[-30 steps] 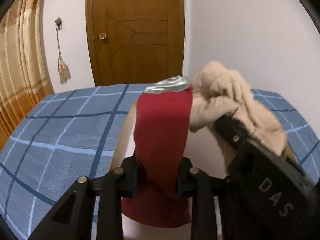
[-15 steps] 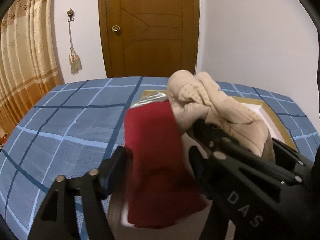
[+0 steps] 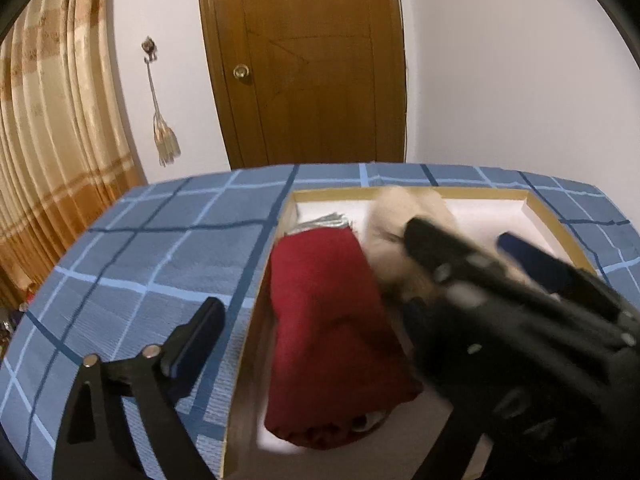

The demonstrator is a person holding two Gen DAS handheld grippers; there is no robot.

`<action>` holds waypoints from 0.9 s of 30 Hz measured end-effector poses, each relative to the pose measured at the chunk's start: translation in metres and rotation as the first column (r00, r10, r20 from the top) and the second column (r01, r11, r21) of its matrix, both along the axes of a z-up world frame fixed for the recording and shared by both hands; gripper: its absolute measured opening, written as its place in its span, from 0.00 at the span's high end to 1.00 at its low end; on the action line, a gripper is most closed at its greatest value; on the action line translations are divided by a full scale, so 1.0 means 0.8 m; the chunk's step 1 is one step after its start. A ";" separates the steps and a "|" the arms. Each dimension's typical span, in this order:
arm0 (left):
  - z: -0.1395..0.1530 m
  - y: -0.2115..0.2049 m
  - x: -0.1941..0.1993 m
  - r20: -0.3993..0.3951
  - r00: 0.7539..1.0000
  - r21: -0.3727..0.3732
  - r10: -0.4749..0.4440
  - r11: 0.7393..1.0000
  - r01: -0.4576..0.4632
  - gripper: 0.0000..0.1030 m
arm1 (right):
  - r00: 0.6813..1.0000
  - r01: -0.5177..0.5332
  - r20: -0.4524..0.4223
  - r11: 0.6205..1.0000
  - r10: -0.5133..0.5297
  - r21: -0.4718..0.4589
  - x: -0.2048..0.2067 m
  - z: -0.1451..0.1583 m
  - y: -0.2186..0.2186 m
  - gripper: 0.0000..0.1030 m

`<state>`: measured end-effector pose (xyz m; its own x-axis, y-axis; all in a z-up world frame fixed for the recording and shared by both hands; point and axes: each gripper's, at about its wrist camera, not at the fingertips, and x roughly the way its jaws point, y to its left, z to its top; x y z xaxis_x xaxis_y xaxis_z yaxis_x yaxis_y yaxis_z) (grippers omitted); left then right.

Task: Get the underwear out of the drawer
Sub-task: 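Lower both garments into the tray and open both tools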

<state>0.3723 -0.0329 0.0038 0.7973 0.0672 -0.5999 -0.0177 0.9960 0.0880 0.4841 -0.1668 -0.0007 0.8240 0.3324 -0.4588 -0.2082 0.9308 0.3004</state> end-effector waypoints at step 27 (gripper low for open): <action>0.029 0.000 -0.057 0.261 0.961 -0.024 -0.089 0.995 0.098 0.12 | 0.805 0.457 0.471 0.884 -0.362 -0.102 -0.164 0.067 -0.003 0.19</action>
